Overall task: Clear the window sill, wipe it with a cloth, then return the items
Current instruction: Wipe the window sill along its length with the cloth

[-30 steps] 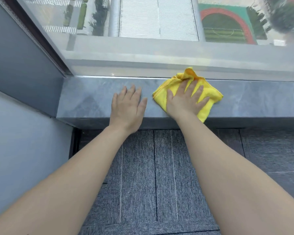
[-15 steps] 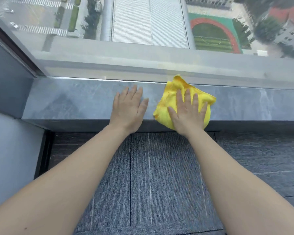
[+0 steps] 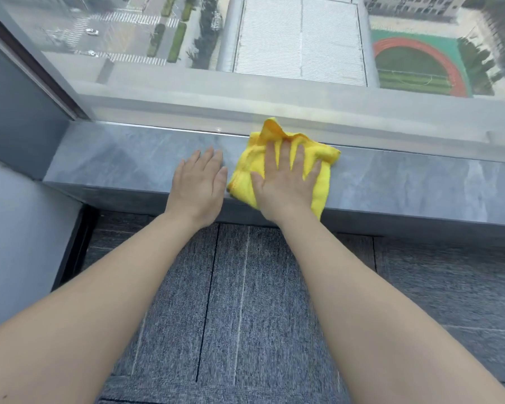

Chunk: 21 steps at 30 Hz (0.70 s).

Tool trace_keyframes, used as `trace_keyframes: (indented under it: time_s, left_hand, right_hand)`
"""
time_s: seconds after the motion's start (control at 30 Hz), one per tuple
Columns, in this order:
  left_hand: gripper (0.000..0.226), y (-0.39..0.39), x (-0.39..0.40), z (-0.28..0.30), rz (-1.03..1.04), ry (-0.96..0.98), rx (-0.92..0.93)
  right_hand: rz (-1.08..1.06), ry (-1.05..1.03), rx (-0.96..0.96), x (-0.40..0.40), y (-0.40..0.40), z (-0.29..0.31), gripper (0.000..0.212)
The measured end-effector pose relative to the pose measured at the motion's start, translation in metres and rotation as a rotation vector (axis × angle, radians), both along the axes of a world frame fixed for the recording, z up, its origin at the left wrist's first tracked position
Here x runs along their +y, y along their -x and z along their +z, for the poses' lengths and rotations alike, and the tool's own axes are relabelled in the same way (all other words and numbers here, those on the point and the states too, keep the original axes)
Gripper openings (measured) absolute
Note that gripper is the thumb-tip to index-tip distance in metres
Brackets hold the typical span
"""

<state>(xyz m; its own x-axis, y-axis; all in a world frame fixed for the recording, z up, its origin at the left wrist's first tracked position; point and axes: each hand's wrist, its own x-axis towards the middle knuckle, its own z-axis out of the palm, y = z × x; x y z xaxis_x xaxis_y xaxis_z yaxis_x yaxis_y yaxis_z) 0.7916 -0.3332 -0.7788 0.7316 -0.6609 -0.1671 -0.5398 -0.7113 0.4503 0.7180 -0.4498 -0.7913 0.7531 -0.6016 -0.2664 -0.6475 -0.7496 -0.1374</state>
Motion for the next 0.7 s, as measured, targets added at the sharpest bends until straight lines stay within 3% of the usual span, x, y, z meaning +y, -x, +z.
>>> trace_keyframes:
  time_s: [0.13,0.23,0.43,0.7]
  left_hand:
    - [0.068,0.018,-0.020,0.002,0.013,-0.004,0.006]
    - [0.052,0.034,-0.037,0.000,0.003,-0.008,0.007]
    - [0.047,0.063,-0.066,0.001,-0.014,-0.016,0.004]
    - [0.047,0.065,-0.064,0.007,0.039,-0.025,-0.011]
  right_hand:
    - [0.288,-0.004,-0.002,-0.021,0.029,0.003,0.054]
    - [0.334,0.003,0.000,-0.042,0.056,0.002,0.051]
    - [0.003,0.016,0.041,-0.080,0.112,0.003,0.058]
    - [-0.336,-0.105,0.059,-0.076,0.067,0.006,0.072]
